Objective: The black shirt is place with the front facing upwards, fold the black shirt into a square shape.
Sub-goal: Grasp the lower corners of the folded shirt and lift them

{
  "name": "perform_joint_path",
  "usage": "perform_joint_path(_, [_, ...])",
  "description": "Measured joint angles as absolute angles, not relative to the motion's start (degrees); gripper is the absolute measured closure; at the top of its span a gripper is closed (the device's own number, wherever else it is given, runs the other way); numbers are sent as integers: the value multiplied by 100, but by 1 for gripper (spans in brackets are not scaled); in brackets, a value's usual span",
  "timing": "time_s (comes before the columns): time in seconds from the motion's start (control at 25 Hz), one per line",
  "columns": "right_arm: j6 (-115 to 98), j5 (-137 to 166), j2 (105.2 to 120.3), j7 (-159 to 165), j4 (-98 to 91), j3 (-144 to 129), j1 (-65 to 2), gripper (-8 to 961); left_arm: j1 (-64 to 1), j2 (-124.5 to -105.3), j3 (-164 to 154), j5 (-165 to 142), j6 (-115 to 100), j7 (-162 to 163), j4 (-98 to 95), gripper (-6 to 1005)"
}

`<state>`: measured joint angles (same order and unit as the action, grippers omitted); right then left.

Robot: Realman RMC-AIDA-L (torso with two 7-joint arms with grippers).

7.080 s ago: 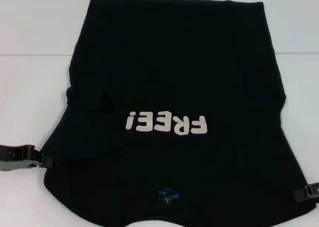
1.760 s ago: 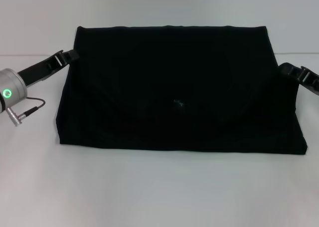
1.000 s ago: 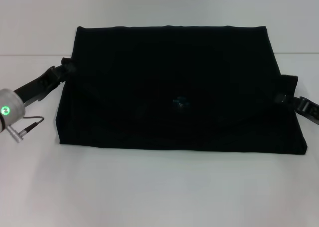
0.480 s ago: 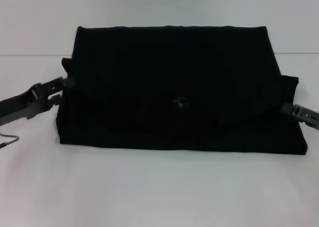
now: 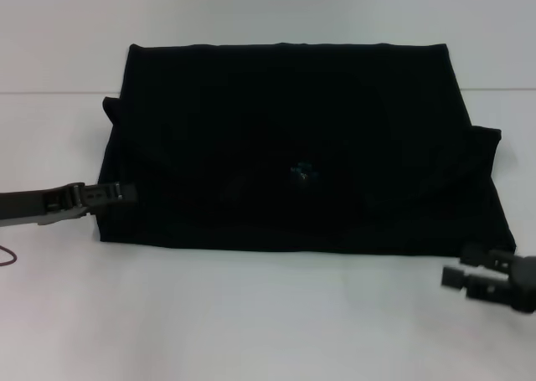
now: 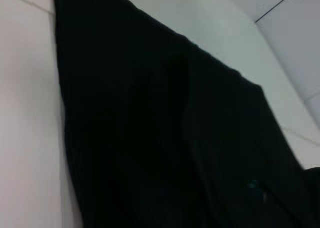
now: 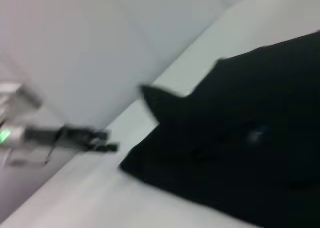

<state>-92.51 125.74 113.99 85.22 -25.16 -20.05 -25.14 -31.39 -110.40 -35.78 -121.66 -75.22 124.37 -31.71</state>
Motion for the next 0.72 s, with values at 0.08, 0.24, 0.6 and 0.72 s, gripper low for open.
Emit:
perform_joint_path(0.08, [-9398,12631,11464,8112,-2513,-2091,-2496,26,-3154,-11074,-3589,-12228,-7433,12428,-3229,171])
perform_joint_path(0.24, [-9461,12641,11583,7664,-2510,-2202,-2480,26,-3171,-11172,-3610,-12298,-7232,12391,-3366,168])
perform_joint_path(0.6, [-9420,12646,11639,7601,-2487,-2312,-2534,27,-3205,-11295,-3934,-12315,-6732,12387,-3349,166])
perform_joint_path(0.72, [-9420,12648,11645,7602,-2470,-2312,-2540,27,-3211,-11351,-4044,-12316,-6537,12385,-3334,167])
